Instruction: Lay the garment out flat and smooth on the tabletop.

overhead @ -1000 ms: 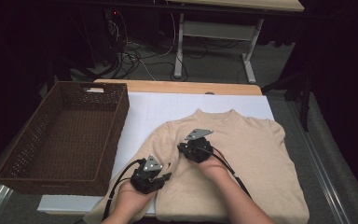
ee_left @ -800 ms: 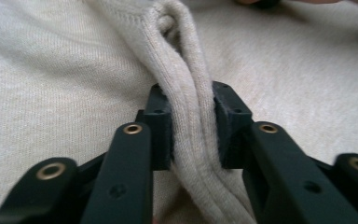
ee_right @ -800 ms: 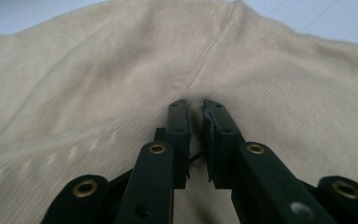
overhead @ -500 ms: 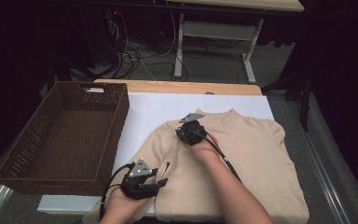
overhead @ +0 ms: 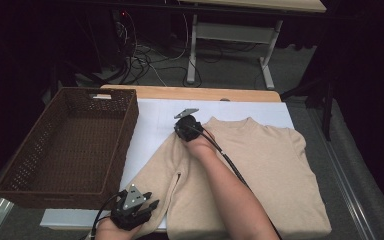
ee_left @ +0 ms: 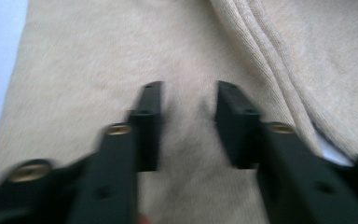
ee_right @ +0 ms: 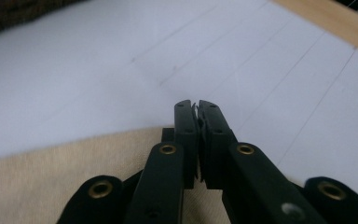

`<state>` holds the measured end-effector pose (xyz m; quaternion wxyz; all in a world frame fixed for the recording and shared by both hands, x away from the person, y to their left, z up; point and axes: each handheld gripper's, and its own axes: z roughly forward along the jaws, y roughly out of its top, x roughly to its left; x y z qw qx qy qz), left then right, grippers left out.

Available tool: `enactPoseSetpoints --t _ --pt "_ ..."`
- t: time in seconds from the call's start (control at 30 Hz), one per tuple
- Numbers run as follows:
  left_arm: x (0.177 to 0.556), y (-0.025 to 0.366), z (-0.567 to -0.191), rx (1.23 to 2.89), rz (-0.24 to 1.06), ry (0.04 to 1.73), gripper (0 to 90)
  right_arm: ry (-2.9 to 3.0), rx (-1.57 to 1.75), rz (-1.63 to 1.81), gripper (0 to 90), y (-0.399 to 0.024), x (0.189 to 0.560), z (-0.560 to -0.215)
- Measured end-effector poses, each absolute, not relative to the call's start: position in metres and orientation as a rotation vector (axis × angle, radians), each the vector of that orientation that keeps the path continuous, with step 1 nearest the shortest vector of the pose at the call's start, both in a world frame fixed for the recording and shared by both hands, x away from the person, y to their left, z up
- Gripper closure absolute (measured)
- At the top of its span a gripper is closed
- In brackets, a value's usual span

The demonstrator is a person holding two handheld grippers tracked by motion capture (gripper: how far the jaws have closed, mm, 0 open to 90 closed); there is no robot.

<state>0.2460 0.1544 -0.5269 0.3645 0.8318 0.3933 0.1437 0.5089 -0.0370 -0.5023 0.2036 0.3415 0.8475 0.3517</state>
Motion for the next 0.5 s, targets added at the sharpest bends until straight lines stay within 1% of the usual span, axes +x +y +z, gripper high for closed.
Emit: enactPoseSetpoints --t 0.07,0.17,0.2,0.23,0.3,0.33,0.43,0.47,0.5 --pt "0.245 0.158 -0.526 2.145 0.363 1.021 75.5 2.371 0.966 0.991 87.2 -0.038 0.513 -0.501" --pt "0.244 0.159 -0.523 2.149 0.357 1.036 74.6 2.367 0.982 1.018 80.9 -0.046 0.510 -0.503" --pt "0.244 0.157 -0.523 2.148 0.350 1.028 71.2 2.356 0.987 1.039 79.0 -0.050 0.507 -0.501" --pt "0.245 0.156 -0.523 2.143 0.344 1.025 65.5 2.350 0.983 1.059 77.1 -0.054 0.503 -0.498" --pt "0.246 0.154 -0.523 2.138 0.339 1.018 57.5 2.342 0.975 1.070 76.2 -0.058 0.499 -0.495" --pt "0.248 0.152 -0.523 2.132 0.335 1.004 57.5 2.338 0.966 1.076 75.0 -0.063 0.494 -0.494" --pt "0.253 0.144 -0.522 2.120 0.320 0.963 49.2 2.321 0.955 1.083 69.5 -0.084 0.474 -0.489" --pt "0.255 0.141 -0.522 2.114 0.322 0.952 47.4 2.312 0.957 1.091 67.2 -0.092 0.467 -0.488" --pt "0.257 0.139 -0.521 2.106 0.314 0.942 43.6 2.301 0.960 1.103 63.8 -0.101 0.459 -0.488"
